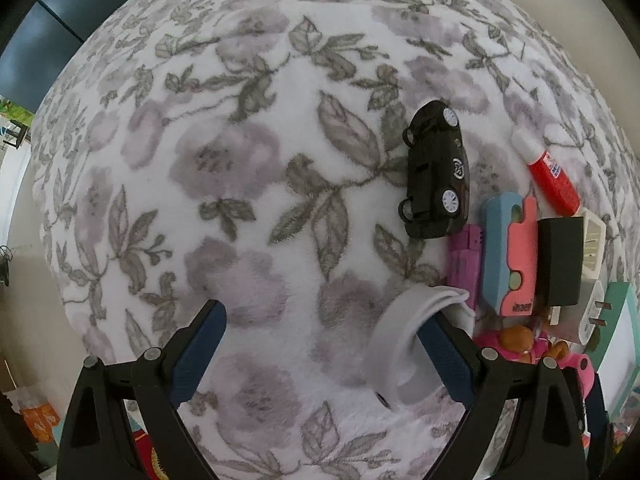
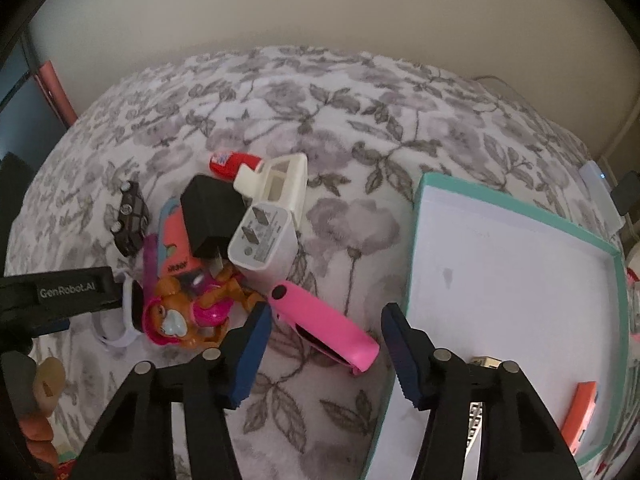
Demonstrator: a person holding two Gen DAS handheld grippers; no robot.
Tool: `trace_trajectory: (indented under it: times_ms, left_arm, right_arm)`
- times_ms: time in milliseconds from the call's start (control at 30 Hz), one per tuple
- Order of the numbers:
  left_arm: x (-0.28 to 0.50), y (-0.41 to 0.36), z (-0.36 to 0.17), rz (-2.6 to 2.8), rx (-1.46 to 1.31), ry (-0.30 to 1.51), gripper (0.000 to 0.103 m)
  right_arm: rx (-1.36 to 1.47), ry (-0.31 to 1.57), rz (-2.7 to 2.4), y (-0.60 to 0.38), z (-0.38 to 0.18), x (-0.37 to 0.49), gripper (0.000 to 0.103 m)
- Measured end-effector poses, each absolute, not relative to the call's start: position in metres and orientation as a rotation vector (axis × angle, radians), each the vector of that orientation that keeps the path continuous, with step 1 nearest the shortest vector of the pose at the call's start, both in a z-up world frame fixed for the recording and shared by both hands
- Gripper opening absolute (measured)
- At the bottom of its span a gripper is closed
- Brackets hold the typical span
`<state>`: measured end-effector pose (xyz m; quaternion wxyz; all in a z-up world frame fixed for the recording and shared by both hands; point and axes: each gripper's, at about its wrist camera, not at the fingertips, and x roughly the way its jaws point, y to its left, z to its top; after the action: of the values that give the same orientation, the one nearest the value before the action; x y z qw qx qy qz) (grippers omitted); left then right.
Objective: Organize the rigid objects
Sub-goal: 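Reach the right tool to the pink band while the left tool approaches the white band, then close the right tool on the pink band while the left tool grasps the white band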
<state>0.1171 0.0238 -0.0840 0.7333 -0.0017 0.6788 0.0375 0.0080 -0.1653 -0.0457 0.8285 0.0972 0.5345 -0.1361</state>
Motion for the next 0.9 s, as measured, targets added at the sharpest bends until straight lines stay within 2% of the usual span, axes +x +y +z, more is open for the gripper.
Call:
trace_trajectory:
  times_ms: [200, 233, 267, 300, 367, 433, 500, 667, 833, 900]
  left_arm:
    - [0.123, 0.027, -0.096, 0.071, -0.021, 1.513, 0.093]
    - [0.123, 0.029, -0.096, 0.066, -0.022, 1.512, 0.093]
    - [0.124, 0.029, -0.098, 0.061, -0.020, 1.511, 0.091]
    - [0.124, 0.032, -0.096, 0.055, -0.021, 1.510, 0.087]
    - [0.123, 0.031, -0.097, 0.053, -0.022, 1.513, 0.079]
    - [0.122, 0.029, -0.093, 0.043, -0.018, 1.507, 0.075]
    - [0.121, 0.025, -0.092, 0.025, -0.003, 1.495, 0.065]
    - [0.118, 0.012, -0.090, -0.006, 0.034, 1.474, 0.049]
    - [0.115, 0.001, -0.089, -0.014, 0.057, 1.460, 0.038]
    - [0.112, -0.007, -0.087, -0.018, 0.058, 1.458, 0.025]
  right_arm:
    - [0.192, 1.148, -0.286, -0.164, -0.052, 0.011, 0.053]
    - [0.189, 1.149, -0.286, -0.164, -0.052, 0.012, 0.051]
    - [0.187, 1.153, -0.286, -0.163, -0.053, 0.012, 0.045]
    - [0.190, 1.162, -0.283, -0.163, -0.054, 0.012, 0.037]
    - [0.201, 1.181, -0.281, -0.164, -0.057, 0.013, 0.036]
    - [0.201, 1.191, -0.278, -0.165, -0.059, 0.012, 0.034]
    - [0.204, 1.192, -0.273, -0.164, -0.058, 0.012, 0.031]
    - [0.209, 1.197, -0.271, -0.163, -0.058, 0.010, 0.030]
    - [0.235, 1.200, -0.276, -0.165, -0.060, 0.008, 0.028]
    - [0.246, 1.201, -0.276, -0.166, -0.059, 0.007, 0.027]
